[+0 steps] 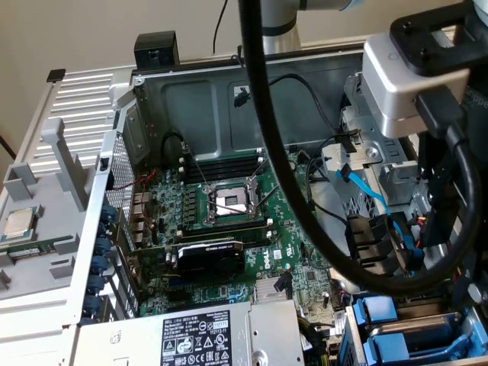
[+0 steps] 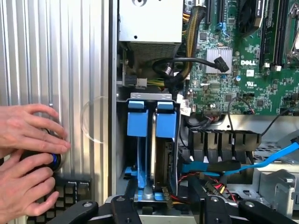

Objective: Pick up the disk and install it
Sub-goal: 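Insert the first disk wire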

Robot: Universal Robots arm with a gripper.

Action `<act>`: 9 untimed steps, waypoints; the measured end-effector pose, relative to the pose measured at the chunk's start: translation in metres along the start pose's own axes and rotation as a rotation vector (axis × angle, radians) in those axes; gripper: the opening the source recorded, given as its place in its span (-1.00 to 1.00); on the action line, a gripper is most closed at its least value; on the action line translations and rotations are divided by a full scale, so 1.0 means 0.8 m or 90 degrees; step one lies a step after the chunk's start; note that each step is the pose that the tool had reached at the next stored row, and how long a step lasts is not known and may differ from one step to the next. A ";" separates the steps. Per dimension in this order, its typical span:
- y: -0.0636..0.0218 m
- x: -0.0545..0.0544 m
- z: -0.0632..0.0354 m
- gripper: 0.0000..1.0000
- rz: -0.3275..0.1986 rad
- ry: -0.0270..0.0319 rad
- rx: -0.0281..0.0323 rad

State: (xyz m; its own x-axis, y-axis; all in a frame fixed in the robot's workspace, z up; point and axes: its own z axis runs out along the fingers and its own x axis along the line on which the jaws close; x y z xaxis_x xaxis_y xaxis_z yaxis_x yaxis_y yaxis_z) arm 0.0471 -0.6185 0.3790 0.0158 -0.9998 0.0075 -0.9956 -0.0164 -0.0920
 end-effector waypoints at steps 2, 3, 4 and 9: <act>0.000 0.002 0.002 0.10 -0.002 -0.0011 -0.0043; -0.001 0.002 0.003 0.10 -0.004 -0.0019 -0.0063; -0.001 0.002 0.004 0.10 -0.007 -0.0026 -0.0085; -0.006 0.002 0.010 0.10 -0.029 -0.0051 -0.0101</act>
State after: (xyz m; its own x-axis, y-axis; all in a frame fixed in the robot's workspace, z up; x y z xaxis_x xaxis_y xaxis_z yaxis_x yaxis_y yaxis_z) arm 0.0529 -0.6203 0.3714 0.0622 -0.9981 0.0033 -0.9952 -0.0623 -0.0760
